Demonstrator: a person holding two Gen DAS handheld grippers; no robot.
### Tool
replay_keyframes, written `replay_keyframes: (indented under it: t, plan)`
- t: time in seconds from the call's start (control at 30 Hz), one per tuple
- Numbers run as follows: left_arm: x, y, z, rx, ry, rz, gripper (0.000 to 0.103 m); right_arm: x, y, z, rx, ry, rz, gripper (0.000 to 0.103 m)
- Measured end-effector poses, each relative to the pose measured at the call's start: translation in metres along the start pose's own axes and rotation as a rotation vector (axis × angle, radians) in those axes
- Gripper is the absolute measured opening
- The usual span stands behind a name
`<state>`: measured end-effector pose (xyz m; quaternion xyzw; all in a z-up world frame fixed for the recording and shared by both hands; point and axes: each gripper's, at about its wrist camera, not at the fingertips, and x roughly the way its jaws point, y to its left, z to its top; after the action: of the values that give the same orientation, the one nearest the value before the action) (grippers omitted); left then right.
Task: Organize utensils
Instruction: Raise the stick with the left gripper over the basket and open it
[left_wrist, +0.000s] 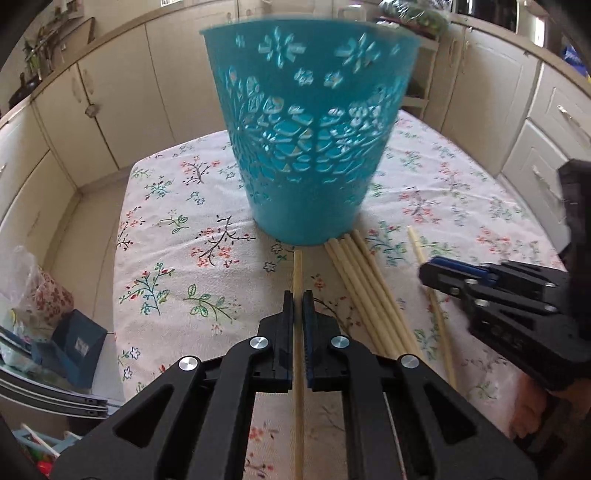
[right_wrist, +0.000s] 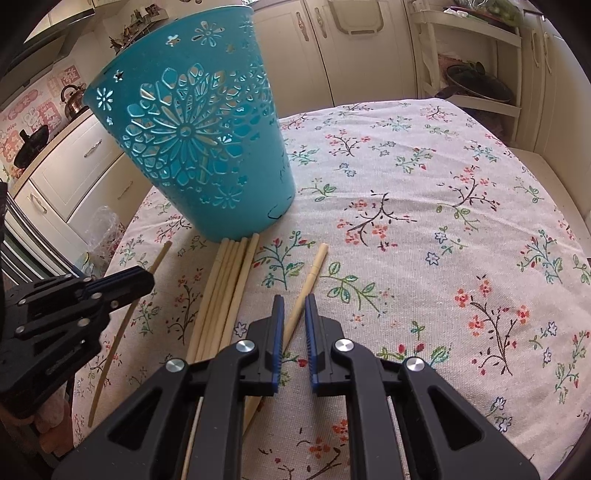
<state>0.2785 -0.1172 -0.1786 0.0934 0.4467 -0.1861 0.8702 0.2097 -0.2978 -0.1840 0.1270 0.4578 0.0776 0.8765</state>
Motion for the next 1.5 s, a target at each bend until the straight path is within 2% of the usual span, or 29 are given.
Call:
replay_keyframes:
  t: [0.13, 0.33, 0.43, 0.63, 0.87, 1.1, 1.33, 1.5]
  plan:
    - [-0.017, 0.002, -0.001, -0.021, -0.025, -0.066, 0.005, 0.0, -0.002, 0.001, 0.008, -0.001, 0.008, 0.012]
    - [-0.056, 0.009, -0.002, -0.042, -0.112, -0.186, 0.005, 0.0, -0.005, 0.001, 0.019, 0.0, 0.021, 0.012]
    - [-0.084, 0.017, 0.003, -0.075, -0.177, -0.27, 0.005, 0.0, -0.007, 0.001, 0.02, 0.0, 0.023, 0.012]
    - [-0.127, 0.025, 0.03, -0.114, -0.301, -0.348, 0.005, 0.0, -0.005, 0.001, 0.02, 0.0, 0.023, 0.012]
    - [-0.158, 0.032, 0.076, -0.155, -0.466, -0.35, 0.005, 0.0, -0.006, 0.001, 0.021, 0.0, 0.024, 0.012]
    - [-0.173, 0.04, 0.132, -0.225, -0.664, -0.305, 0.005, 0.0, -0.007, 0.001, 0.03, -0.002, 0.032, 0.012]
    - [-0.151, 0.052, 0.175, -0.309, -0.751, -0.247, 0.005, 0.001, -0.008, 0.0, 0.042, -0.003, 0.046, 0.012]
    - [-0.121, 0.059, 0.184, -0.347, -0.76, -0.198, 0.005, 0.002, -0.01, 0.001, 0.057, -0.003, 0.058, 0.012]
